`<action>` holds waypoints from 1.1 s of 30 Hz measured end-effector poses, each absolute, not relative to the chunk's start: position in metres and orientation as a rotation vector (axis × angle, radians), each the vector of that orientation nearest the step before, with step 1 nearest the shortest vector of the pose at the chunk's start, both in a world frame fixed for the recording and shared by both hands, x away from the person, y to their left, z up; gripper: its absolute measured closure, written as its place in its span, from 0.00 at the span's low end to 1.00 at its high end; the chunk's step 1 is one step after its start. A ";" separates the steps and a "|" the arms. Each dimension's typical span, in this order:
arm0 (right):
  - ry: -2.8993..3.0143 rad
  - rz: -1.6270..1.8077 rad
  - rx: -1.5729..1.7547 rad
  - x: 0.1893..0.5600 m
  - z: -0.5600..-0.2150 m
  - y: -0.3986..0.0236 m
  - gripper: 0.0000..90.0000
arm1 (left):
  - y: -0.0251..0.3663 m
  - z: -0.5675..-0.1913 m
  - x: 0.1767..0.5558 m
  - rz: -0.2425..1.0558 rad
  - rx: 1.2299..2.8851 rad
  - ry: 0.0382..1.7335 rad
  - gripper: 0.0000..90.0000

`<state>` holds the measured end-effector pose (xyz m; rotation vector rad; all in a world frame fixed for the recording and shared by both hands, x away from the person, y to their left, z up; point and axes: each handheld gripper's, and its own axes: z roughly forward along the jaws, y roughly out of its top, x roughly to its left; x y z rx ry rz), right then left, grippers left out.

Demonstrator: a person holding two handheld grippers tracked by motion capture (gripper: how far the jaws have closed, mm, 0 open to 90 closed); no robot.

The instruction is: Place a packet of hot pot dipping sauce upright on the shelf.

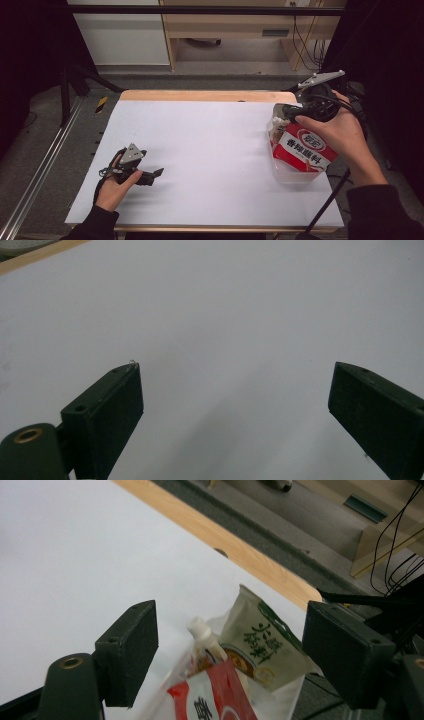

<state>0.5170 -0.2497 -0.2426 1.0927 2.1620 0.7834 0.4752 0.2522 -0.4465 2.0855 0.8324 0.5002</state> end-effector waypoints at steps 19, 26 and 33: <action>1.974 0.937 1.143 0.522 -0.237 -0.190 0.20 | 0.252 -0.447 0.475 0.503 2.091 0.831 0.08; 1.986 0.972 1.128 0.520 -0.246 -0.169 0.19 | 0.253 -0.447 0.475 0.507 2.088 0.838 0.08; 1.999 0.994 1.121 0.520 -0.256 -0.155 0.18 | 0.253 -0.447 0.476 0.508 2.087 0.843 0.08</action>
